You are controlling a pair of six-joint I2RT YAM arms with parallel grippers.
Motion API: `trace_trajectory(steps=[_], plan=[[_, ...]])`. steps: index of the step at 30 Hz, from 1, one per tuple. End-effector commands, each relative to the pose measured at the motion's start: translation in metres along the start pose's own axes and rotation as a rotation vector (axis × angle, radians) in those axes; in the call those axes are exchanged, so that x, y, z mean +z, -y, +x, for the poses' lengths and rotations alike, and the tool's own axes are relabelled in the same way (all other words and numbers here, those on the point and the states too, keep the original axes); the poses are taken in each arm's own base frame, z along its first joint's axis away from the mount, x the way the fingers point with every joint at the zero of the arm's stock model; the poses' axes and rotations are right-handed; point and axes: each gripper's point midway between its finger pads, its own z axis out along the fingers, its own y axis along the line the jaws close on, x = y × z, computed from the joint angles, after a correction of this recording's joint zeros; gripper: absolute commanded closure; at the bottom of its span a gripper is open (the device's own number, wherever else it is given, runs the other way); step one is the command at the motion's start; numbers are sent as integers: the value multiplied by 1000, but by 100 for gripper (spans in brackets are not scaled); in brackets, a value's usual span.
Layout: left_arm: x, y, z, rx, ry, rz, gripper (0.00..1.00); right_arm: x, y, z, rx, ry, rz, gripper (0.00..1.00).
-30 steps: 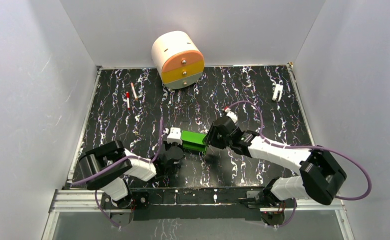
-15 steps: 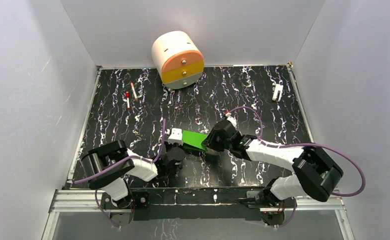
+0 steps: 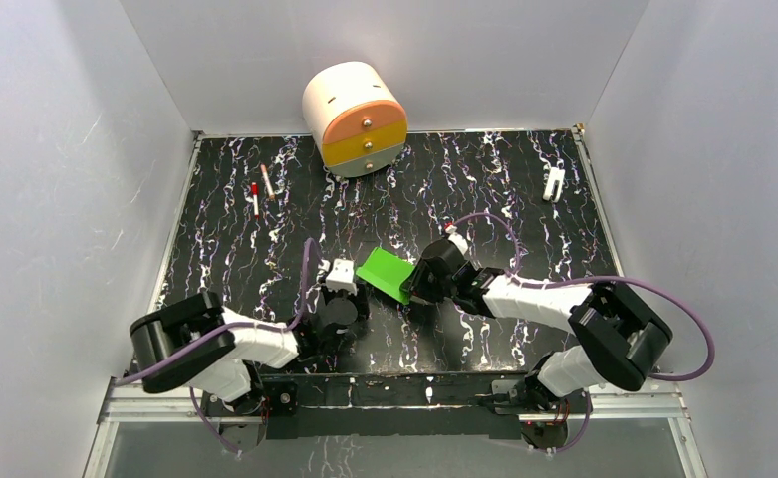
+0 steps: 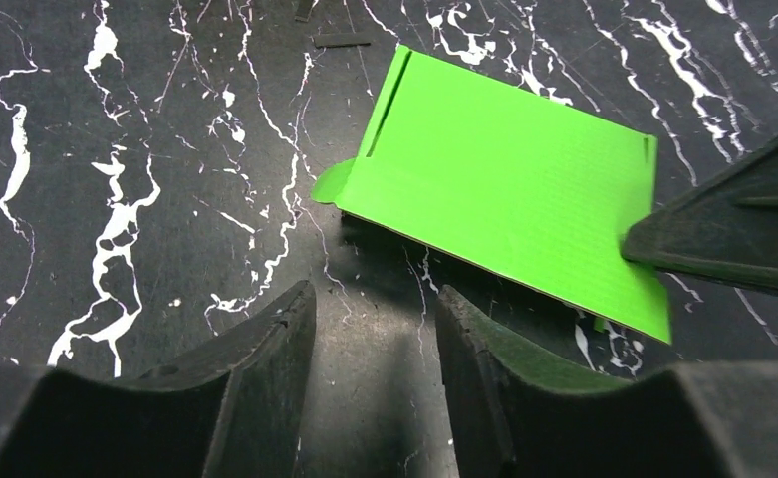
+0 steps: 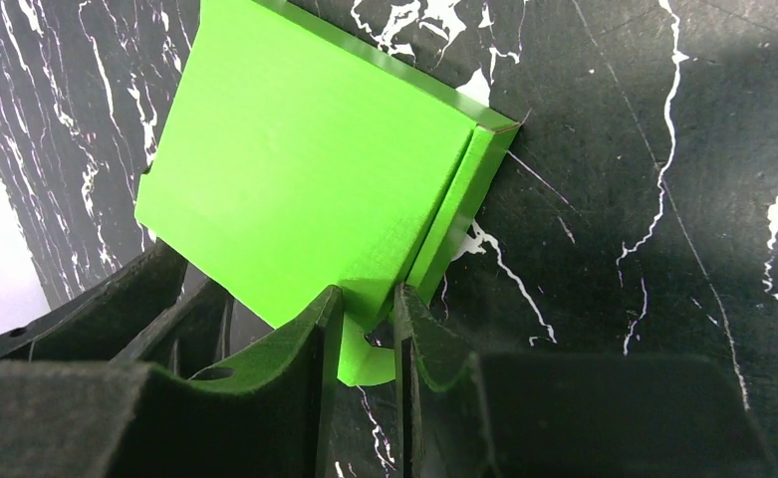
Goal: Fold the paper box
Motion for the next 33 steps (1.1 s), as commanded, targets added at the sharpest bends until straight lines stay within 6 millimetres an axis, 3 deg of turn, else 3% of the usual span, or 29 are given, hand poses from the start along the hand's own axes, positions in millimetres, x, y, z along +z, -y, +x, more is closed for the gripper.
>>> trace_trajectory(steps=[1,7,13,17,27,33], plan=[[-14,-2,-2,-68,-32,24,52,5,17,2,-50,-3,84,67],[-37,-16,-8,-113,-91,19,39,4,21,-1,-81,5,115,67],[-48,-20,-57,-219,-22,85,31,4,24,-3,-112,6,134,67],[-35,-23,-78,-278,-55,121,39,6,25,-3,-126,1,144,67],[20,-5,-93,-290,-234,209,59,6,23,-5,-154,-1,146,67],[41,7,-79,-276,-360,267,66,7,23,-5,-166,-5,149,67]])
